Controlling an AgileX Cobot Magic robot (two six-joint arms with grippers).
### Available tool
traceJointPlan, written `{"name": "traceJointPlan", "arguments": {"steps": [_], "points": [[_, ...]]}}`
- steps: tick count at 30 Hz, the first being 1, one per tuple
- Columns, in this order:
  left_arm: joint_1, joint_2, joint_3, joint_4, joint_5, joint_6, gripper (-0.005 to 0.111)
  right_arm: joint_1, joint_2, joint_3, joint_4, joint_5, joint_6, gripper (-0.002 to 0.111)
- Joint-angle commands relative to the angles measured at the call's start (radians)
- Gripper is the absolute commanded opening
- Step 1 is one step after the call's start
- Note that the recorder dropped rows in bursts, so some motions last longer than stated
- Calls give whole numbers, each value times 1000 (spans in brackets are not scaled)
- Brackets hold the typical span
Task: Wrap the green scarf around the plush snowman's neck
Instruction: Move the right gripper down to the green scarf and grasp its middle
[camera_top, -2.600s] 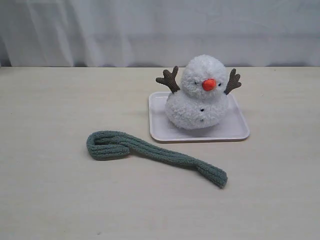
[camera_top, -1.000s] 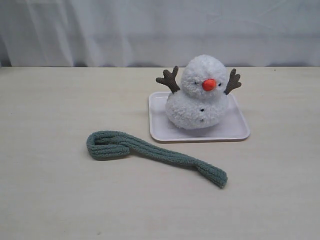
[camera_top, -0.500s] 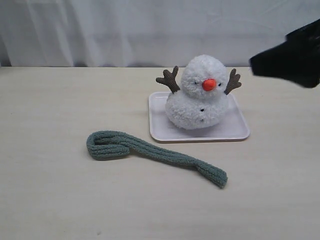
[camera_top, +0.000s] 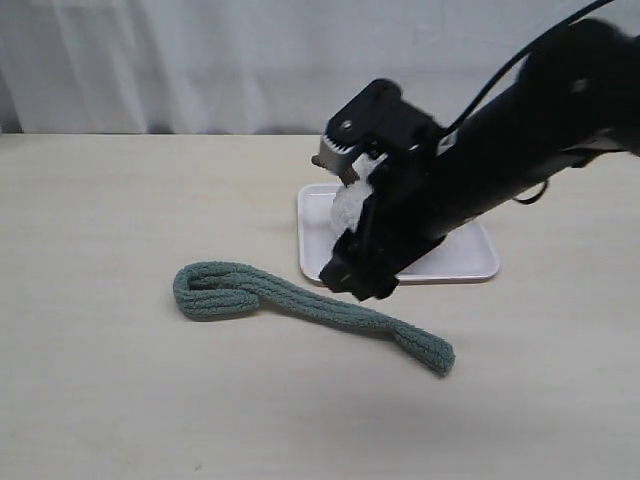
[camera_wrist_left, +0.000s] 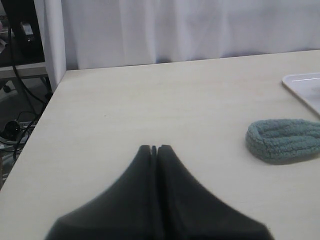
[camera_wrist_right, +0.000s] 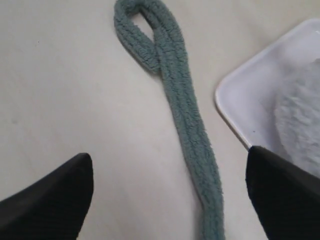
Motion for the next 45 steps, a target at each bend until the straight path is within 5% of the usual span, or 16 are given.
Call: {"name": "traceJointPlan", "arguments": {"steps": [1, 10, 39, 45], "points": [[1, -2, 2, -3, -14, -2, 0, 64, 139, -76, -28, -21, 21, 78], [1, -2, 2, -3, -14, -2, 0, 113, 367, -255, -240, -27, 213, 78], [1, -2, 2, -3, -14, -2, 0, 113, 601, -289, -374, -231, 144, 78], [1, -2, 2, -3, -14, -2, 0, 113, 578, -289, -474, -78, 154, 58]]}}
